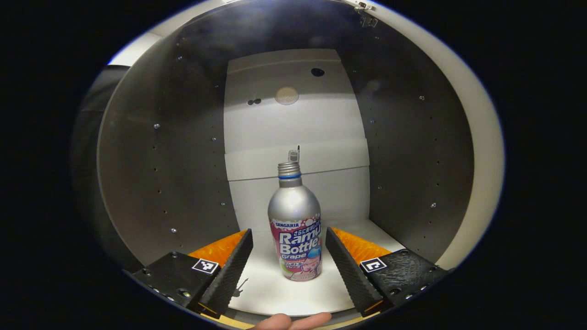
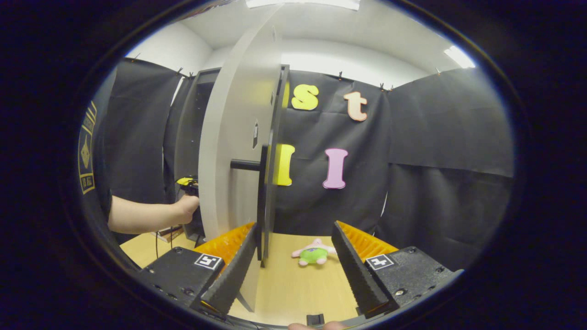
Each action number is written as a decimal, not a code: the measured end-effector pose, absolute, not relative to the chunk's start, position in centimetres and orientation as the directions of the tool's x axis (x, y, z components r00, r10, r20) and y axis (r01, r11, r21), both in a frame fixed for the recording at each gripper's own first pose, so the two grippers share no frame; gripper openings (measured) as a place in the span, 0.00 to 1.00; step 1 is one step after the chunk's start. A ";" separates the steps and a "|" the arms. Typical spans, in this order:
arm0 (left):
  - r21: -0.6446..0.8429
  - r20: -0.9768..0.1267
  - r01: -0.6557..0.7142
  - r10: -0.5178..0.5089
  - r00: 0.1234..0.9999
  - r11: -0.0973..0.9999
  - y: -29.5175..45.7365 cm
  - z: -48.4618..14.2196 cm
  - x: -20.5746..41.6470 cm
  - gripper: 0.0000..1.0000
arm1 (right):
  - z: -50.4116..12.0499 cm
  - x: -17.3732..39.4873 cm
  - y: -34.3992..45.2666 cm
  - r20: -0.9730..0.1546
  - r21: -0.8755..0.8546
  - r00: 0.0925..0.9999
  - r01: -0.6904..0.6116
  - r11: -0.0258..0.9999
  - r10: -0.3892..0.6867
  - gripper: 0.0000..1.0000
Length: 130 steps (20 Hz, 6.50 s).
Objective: Open the cabinet door with the right hand, grasp the bottle in the cabinet with the left hand and place it on the coaster, then close the cabinet door with the right hand.
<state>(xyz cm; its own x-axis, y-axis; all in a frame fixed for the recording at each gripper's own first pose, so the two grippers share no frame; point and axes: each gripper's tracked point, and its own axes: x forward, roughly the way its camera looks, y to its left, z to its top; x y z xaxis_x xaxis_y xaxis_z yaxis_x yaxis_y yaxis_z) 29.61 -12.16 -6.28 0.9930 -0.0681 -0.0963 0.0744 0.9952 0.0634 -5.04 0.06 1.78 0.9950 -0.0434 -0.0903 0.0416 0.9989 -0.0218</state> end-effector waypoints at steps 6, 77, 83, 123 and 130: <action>0.098 -0.095 0.056 -0.047 0.994 0.994 -12.8 -6.6 31.7 0.96 | 1.7 -5.2 -0.2 -0.087 -0.033 0.995 0.042 0.999 -0.045 0.98; 0.043 -0.332 -0.073 0.084 0.940 0.996 9.2 -38.9 -0.8 0.82 | -0.2 -7.9 7.8 -0.272 -0.175 0.951 0.104 0.979 -0.149 1.00; 0.059 -0.325 -0.081 0.096 0.941 0.995 9.0 -38.6 -0.7 0.88 | -1.3 -7.8 7.5 -0.286 -0.169 0.950 0.077 0.983 -0.123 1.00; 0.217 -0.138 -0.024 0.055 0.989 0.976 1.4 -13.2 -2.7 0.96 | -1.2 -7.2 15.0 -0.150 0.307 0.923 -0.298 0.904 0.355 1.00; 0.204 -0.184 -0.141 0.179 0.966 0.969 5.1 -13.6 -3.2 0.96 | -1.3 -7.5 17.4 -0.144 0.276 0.857 -0.445 0.852 0.494 1.00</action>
<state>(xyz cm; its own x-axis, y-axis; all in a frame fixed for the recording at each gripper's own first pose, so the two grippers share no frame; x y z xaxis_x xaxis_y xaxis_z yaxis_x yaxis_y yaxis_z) -3.24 5.05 -13.56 0.9664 0.1794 -0.1838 -0.1410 0.9687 0.2041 -7.49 17.43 -1.34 0.8571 0.4945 -0.1444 -0.4450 0.8520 0.2759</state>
